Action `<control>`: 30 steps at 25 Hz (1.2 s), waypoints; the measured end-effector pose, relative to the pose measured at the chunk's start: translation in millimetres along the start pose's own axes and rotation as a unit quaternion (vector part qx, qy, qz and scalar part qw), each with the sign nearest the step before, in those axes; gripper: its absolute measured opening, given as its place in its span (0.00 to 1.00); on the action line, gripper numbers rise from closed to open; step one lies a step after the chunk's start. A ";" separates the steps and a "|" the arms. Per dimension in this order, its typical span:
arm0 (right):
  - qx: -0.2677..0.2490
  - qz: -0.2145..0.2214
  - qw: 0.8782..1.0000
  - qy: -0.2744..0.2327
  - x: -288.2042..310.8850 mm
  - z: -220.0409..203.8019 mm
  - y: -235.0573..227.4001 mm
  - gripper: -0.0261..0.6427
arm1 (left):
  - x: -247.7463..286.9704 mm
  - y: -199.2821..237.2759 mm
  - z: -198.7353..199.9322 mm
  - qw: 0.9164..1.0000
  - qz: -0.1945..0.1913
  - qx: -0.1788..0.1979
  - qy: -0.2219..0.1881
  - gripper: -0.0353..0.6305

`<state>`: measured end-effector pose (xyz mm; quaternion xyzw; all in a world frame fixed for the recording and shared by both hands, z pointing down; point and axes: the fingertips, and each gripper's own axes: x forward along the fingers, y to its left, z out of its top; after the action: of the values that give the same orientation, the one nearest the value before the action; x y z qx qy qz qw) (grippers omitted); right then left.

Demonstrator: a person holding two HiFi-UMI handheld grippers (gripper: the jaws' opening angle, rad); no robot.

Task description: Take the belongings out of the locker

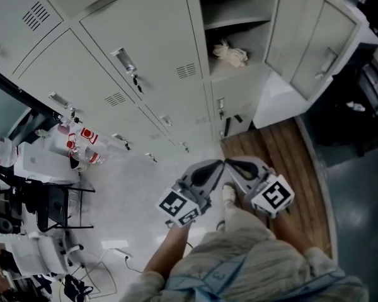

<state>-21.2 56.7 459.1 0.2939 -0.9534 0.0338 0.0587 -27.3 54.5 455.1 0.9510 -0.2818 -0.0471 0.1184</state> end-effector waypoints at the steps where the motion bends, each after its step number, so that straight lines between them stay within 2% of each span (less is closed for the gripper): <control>1: 0.000 -0.006 1.000 0.000 7.0 3.0 -11.3 0.04 | 7.8 10.6 4.7 1.000 -0.002 0.002 0.001 0.06; 6: 0.014 -0.010 1.000 -0.010 34.0 18.2 -60.1 0.04 | 42.8 52.0 23.9 1.000 0.002 0.003 -0.003 0.06; 11: 0.020 -0.001 1.000 -0.012 53.9 28.8 -85.3 0.04 | 58.3 78.2 37.3 1.000 0.009 -0.009 -0.009 0.06; 19: 0.025 0.011 1.000 -0.017 71.0 32.2 -114.0 0.04 | 78.3 104.1 45.1 1.000 0.018 0.001 0.004 0.06; 30: 0.014 0.017 0.999 -0.026 77.9 44.4 -153.6 0.04 | 111.8 123.9 61.6 1.000 0.022 0.021 0.000 0.06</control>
<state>-2.5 -117.8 429.9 0.2787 -0.9591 0.0403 0.0292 -8.4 -119.7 424.2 0.9468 -0.3038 -0.0386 0.0990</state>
